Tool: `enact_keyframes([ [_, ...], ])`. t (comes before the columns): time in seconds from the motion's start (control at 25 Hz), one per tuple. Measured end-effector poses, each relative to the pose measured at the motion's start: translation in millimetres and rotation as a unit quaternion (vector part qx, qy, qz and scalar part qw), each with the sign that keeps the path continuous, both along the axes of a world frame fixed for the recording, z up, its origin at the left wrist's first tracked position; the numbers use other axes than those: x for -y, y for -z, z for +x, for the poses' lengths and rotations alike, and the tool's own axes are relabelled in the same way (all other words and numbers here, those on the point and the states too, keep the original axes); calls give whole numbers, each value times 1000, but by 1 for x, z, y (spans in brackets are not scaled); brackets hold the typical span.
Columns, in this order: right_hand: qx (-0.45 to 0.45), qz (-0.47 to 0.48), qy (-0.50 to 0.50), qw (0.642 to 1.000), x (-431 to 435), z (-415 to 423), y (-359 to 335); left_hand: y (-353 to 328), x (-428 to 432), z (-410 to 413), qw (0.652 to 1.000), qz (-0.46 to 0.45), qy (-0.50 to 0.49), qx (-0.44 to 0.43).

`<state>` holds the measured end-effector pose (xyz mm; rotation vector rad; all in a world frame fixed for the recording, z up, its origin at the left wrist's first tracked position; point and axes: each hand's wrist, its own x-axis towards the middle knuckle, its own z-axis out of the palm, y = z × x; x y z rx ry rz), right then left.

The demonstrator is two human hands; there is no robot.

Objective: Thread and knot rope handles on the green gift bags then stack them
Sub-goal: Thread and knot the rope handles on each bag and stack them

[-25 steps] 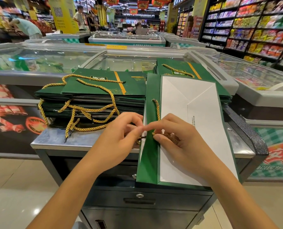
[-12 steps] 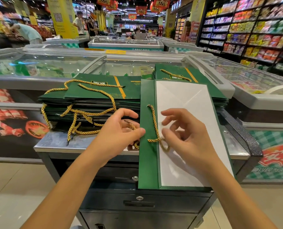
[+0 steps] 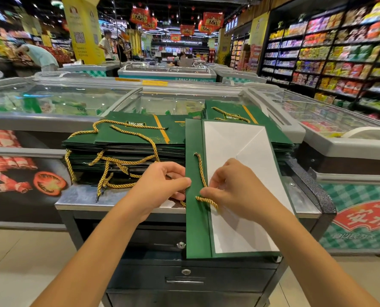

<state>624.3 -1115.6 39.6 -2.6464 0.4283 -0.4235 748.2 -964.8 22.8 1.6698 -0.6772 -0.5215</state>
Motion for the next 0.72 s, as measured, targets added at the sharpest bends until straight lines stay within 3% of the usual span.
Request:
enact_keyframes([
  [0.08,-11,10,-8,1000,-1,-3,-7,1,-1,0,1000,-6,0,0],
  [0.16,42,23,31,998,1,-6,-12,1,-2,3,1000,-12,7,-9],
  [0.28,96,-69,122,985,12,-11,-11,3,-3,4,999,-35,11,-25],
  [0.44,42,-92,211,972,20,-20,-5,5,-3,3,999,-46,5,-17],
  [0.72,46,-98,162,981,28,-19,0,3,-5,1,998,-57,15,-22],
])
